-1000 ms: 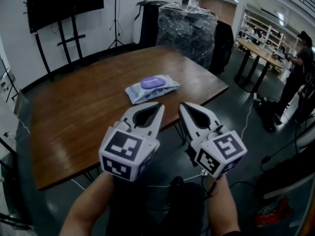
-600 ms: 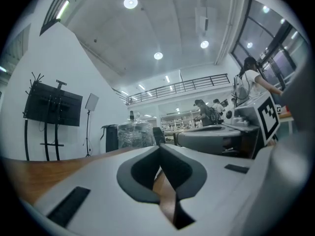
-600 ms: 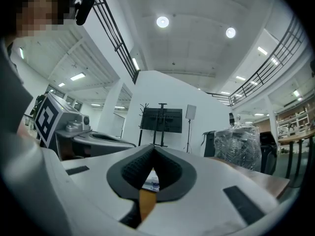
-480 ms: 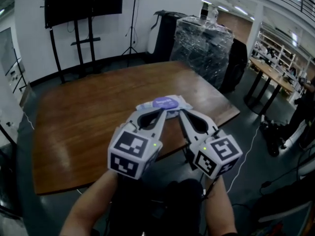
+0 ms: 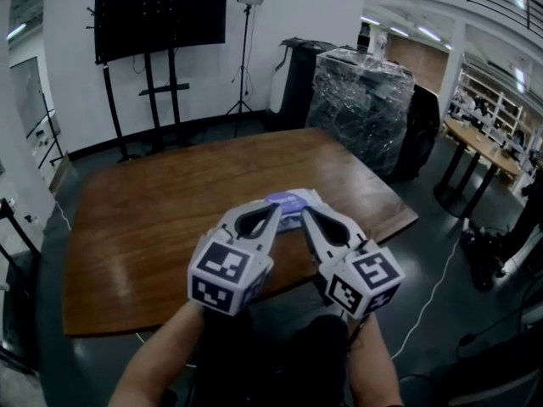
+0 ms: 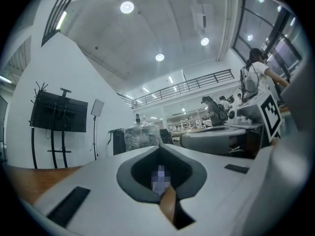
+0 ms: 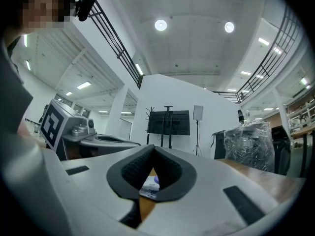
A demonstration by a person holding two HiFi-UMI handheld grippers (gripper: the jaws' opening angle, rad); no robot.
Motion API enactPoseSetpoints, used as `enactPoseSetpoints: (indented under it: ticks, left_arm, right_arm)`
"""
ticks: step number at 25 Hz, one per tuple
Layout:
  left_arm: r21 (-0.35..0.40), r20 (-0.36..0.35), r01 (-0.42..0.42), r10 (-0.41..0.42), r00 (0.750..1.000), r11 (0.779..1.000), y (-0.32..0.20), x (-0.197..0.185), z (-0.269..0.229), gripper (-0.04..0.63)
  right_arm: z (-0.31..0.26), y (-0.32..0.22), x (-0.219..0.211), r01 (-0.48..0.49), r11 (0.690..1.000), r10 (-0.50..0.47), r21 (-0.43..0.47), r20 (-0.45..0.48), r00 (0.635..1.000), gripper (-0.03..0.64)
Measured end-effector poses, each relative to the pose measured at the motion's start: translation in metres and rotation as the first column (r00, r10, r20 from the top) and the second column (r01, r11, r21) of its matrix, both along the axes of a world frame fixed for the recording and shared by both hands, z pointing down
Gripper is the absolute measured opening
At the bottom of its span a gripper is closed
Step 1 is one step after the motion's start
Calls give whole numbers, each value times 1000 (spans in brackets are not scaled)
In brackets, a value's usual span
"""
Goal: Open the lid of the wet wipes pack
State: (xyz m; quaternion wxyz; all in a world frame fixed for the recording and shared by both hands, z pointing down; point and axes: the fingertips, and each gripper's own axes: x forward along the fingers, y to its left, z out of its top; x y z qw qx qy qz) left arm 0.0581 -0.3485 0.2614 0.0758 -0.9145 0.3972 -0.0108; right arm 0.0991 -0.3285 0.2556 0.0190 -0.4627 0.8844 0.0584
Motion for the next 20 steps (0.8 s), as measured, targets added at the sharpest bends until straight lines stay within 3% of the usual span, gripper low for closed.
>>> enactPoseSetpoints:
  ticks: [7, 14, 20]
  left_arm:
    - [-11, 26, 6, -5, 1000, 1000, -2, 11, 2, 5]
    - [-14, 64, 23, -22, 998, 1000, -16, 3, 0, 5]
    - [-29, 119, 35, -31, 992, 999, -30, -2, 11, 5]
  right_arm:
    - [-5, -1, 11, 33, 999, -33, 4, 15, 999, 11]
    - [-7, -12, 10, 8, 1000, -7, 15, -54, 999, 11]
    - [5, -21, 10, 23, 999, -25, -26, -73, 997, 11]
